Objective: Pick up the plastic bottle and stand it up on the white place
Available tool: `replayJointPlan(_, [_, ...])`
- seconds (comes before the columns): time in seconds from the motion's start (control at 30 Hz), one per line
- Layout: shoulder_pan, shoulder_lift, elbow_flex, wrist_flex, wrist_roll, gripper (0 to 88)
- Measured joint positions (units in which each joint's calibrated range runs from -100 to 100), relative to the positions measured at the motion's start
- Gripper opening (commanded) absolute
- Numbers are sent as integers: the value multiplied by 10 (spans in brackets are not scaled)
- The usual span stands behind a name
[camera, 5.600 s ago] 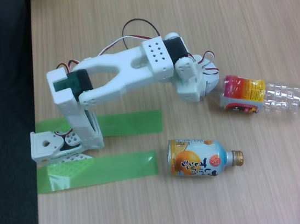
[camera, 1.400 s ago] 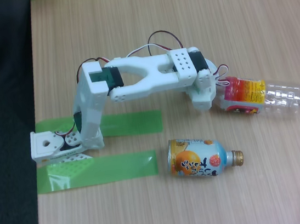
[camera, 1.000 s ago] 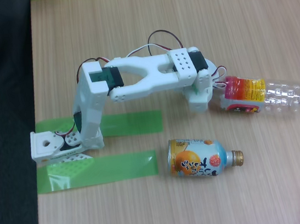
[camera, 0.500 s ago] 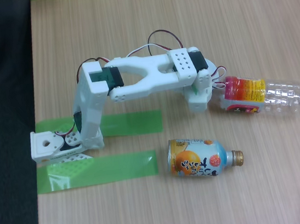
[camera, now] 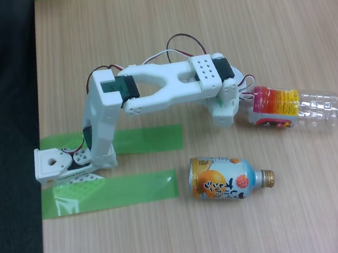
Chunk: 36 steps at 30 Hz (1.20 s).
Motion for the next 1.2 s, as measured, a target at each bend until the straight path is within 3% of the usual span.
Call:
replayJointPlan(0.3, [-1,0,-36,4,0,175])
replayJointPlan(1.2, [-1,0,-47,3,0,174])
